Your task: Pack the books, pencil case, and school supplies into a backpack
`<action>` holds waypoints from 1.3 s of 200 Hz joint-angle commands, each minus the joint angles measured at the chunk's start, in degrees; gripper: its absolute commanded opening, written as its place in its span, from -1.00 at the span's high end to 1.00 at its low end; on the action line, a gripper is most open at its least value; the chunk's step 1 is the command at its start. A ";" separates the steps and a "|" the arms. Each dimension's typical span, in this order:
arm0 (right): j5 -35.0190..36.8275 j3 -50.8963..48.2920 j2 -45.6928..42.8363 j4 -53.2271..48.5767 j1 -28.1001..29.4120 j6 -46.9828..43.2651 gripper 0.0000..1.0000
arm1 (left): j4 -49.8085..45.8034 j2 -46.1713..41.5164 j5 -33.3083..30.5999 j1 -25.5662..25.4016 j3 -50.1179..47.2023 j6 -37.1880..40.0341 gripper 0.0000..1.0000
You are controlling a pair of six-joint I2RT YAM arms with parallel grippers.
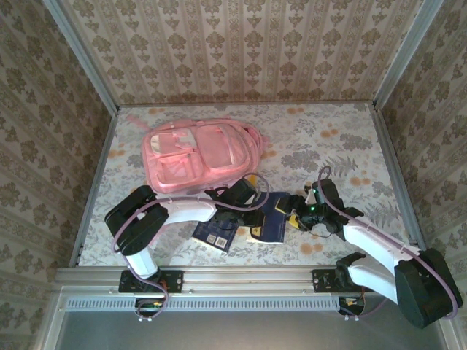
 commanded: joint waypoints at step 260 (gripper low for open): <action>6.60 -1.93 -6.29 1.85 5.66 -2.03 0.86 | -0.21 -4.32 4.18 -1.17 -4.35 0.81 0.07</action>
